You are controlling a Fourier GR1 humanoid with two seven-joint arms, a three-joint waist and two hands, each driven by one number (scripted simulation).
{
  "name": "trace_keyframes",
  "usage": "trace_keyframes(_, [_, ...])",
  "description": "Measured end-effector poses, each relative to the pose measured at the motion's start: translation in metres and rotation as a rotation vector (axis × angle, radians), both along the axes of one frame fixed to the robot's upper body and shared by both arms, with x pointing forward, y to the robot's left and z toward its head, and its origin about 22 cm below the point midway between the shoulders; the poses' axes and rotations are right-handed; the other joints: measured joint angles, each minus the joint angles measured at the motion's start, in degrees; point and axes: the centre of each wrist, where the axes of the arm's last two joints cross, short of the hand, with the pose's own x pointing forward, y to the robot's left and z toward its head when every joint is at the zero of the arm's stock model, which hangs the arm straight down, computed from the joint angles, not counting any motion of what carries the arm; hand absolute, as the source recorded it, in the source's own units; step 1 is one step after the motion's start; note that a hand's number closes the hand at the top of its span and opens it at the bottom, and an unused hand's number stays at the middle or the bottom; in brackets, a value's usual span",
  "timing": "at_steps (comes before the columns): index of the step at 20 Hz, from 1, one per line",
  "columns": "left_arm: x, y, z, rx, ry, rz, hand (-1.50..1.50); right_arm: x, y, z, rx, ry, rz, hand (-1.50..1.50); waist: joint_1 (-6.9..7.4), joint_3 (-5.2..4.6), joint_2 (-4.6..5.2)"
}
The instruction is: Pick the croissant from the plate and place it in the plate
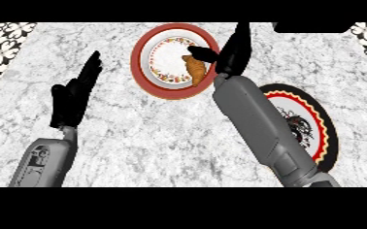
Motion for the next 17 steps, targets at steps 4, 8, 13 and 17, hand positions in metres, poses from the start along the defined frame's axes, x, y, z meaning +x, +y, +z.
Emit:
trace_keyframes(4, [-0.008,0.009,-0.004,0.001,0.002,0.027,0.00,-0.023,-0.018,-0.015,0.036,-0.024,-0.015,-1.50,-1.23,-0.02,-0.24])
trace_keyframes(8, [-0.006,0.009,0.001,-0.001,0.004,0.029,0.00,-0.052,-0.046,-0.022,0.056,-0.029,-0.020,-1.50,-1.72,-0.03,-0.25])
trace_keyframes(13, [-0.007,0.006,-0.003,-0.005,0.002,0.025,0.00,-0.091,-0.075,-0.026,0.055,-0.039,-0.031,-1.50,-1.37,-0.03,-0.02])
trace_keyframes(17, [-0.010,0.002,-0.002,-0.004,-0.002,0.018,0.00,-0.117,-0.099,-0.030,0.072,-0.049,-0.042,-1.50,-1.01,-0.02,0.12])
